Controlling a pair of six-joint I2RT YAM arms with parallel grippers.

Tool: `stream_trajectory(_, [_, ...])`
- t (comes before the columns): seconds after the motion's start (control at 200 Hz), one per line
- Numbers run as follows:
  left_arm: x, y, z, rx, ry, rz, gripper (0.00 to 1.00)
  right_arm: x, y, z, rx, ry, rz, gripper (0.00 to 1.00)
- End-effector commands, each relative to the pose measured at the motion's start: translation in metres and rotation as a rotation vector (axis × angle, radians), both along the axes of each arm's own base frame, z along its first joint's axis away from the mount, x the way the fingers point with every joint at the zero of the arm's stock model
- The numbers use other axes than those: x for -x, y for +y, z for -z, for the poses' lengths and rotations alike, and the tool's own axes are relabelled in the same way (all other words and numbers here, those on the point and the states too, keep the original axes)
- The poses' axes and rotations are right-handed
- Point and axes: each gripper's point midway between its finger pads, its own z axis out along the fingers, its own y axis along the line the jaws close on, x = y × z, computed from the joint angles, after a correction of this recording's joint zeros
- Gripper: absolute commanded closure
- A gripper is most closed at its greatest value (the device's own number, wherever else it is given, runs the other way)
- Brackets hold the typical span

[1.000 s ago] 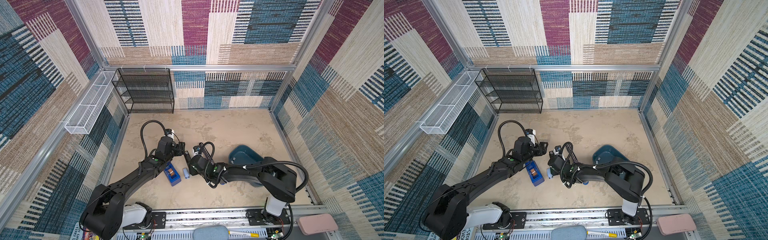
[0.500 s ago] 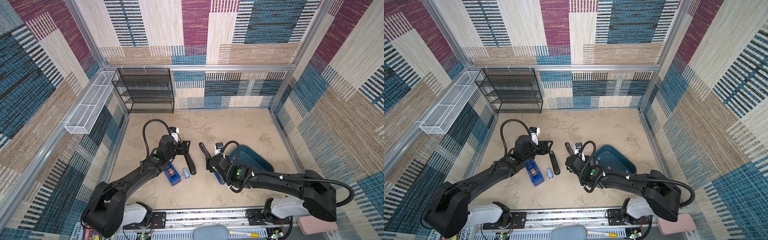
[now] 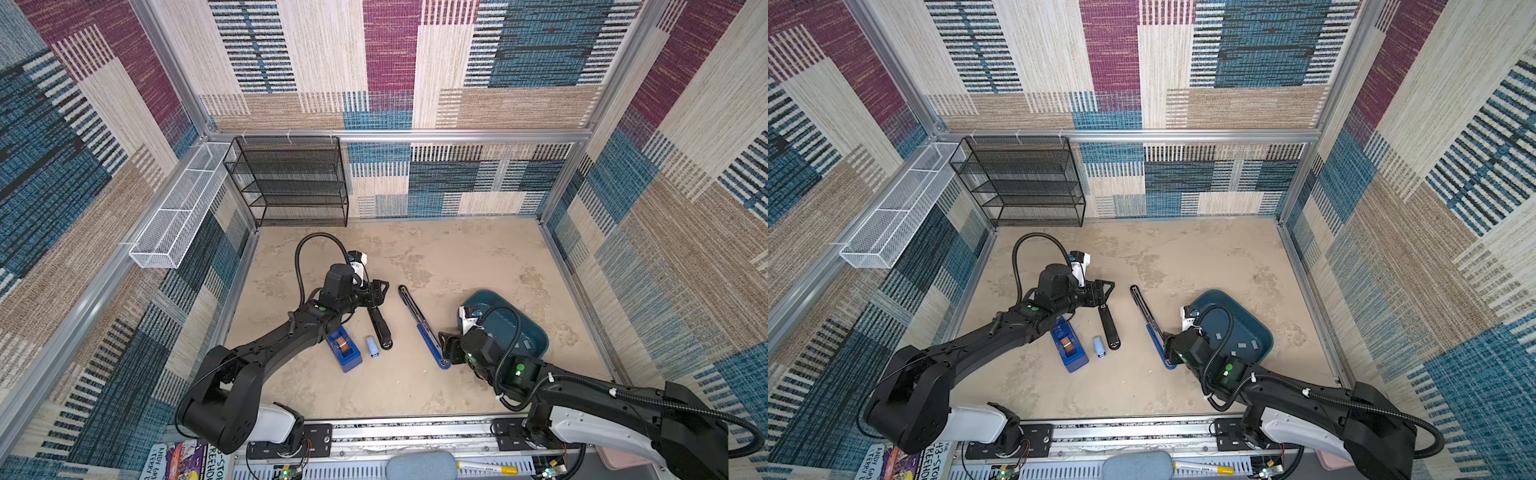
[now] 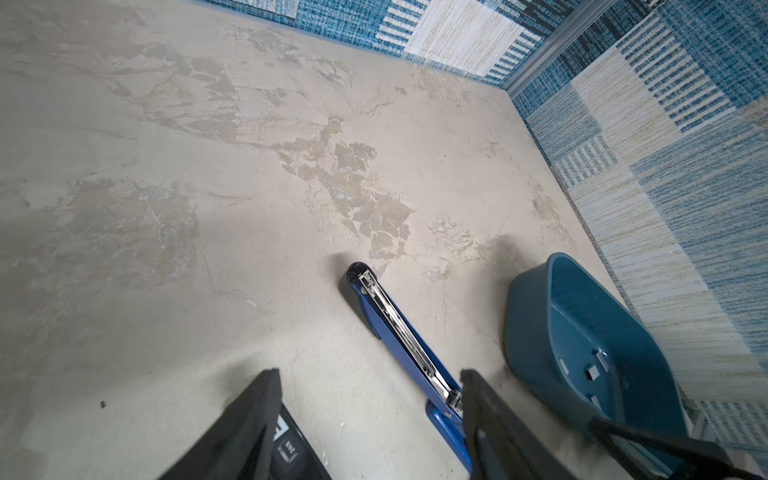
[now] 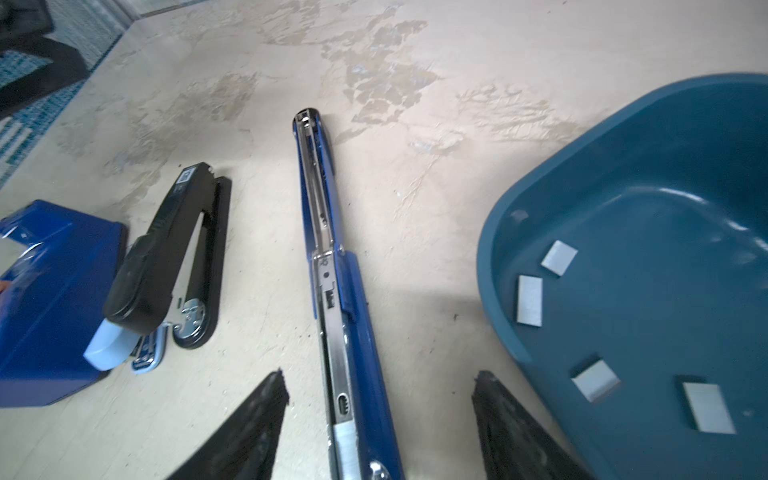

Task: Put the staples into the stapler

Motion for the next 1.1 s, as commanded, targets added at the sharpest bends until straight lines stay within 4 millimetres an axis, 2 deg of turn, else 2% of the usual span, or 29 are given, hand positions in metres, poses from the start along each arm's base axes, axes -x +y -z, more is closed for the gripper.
stream_trajectory(0.0, [0.0,-0.009,-0.002,0.018,0.02,0.042,0.28,0.005,0.018,-0.007,-0.072,-0.013,-0.087,0.3])
stream_trajectory(0.22, [-0.004,-0.018,0.009,0.023,0.066,0.073,0.28,0.016,0.019,0.013,-0.068,0.033,-0.135,0.44])
stream_trajectory(0.426, [-0.005,-0.022,0.014,0.023,0.088,0.086,0.29,0.025,0.012,0.028,-0.118,0.016,-0.142,0.46])
stream_trajectory(0.581, [-0.007,-0.022,0.017,0.019,0.097,0.085,0.28,0.028,0.015,0.031,-0.133,-0.002,-0.172,0.48])
stream_trajectory(0.726, [-0.007,-0.024,0.018,0.025,0.099,0.091,0.29,0.029,0.018,0.04,-0.097,0.014,-0.177,0.51])
stream_trajectory(0.897, [-0.008,-0.025,0.018,0.027,0.099,0.09,0.29,0.026,0.019,0.046,-0.033,0.012,-0.151,0.6])
stream_trajectory(1.092, [-0.008,-0.026,0.019,0.029,0.11,0.092,0.29,0.027,0.014,0.052,0.012,-0.018,-0.097,0.62])
